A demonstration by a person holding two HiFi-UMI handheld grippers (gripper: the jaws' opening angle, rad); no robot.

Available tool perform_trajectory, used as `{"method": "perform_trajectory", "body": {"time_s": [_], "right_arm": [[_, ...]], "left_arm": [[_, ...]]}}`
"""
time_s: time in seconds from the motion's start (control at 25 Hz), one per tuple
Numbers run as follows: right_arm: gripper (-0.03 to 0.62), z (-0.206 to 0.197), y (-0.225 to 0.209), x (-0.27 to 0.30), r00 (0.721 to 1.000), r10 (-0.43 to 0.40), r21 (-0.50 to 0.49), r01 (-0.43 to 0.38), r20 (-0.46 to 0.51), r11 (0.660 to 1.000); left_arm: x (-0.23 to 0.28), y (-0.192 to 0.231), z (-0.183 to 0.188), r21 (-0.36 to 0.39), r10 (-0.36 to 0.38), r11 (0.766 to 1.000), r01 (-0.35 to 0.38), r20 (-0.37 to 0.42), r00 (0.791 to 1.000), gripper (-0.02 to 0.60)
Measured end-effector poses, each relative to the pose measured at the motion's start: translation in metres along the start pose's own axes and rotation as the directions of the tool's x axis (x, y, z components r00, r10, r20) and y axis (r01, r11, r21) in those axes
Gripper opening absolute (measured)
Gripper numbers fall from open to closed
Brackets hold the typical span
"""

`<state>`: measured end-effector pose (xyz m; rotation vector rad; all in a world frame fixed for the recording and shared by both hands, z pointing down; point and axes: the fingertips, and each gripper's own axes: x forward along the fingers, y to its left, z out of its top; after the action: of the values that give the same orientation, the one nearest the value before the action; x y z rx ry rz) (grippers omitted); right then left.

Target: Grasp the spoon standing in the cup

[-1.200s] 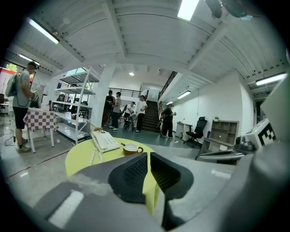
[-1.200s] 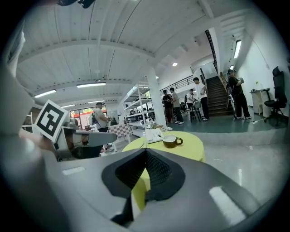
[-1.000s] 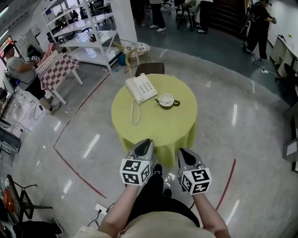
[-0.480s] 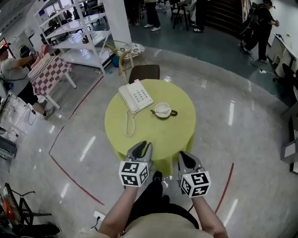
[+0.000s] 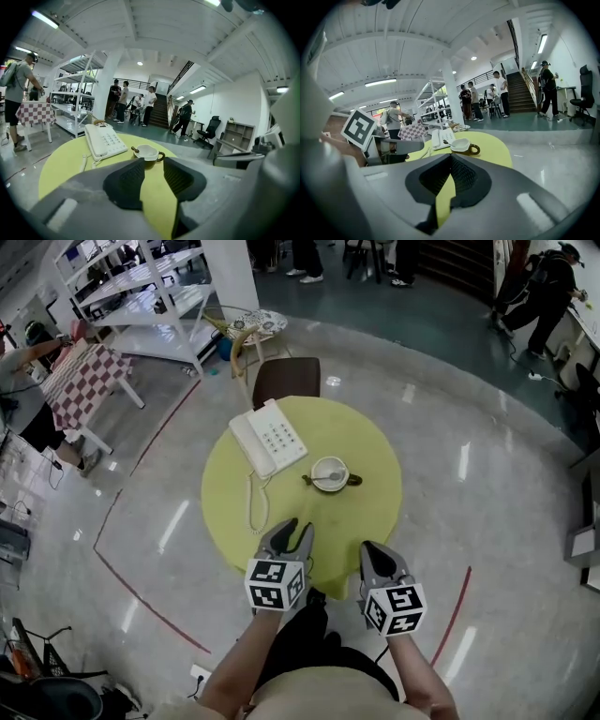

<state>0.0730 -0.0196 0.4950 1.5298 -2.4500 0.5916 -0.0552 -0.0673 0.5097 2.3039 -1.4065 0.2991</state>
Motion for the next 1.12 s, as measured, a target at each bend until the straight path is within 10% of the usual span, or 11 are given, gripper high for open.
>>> {"method": "perform_trajectory", "body": {"time_s": [1.12], "right_arm": [[0.0,0.016,-0.04,0.1,0.994,-0.07,0.048,0.074,-0.083,0.996]], "left_arm": [[0.111,0.051,-0.001,-0.189,-0.074,0.981,0.047,-0.138,0.988,0.181]]}}
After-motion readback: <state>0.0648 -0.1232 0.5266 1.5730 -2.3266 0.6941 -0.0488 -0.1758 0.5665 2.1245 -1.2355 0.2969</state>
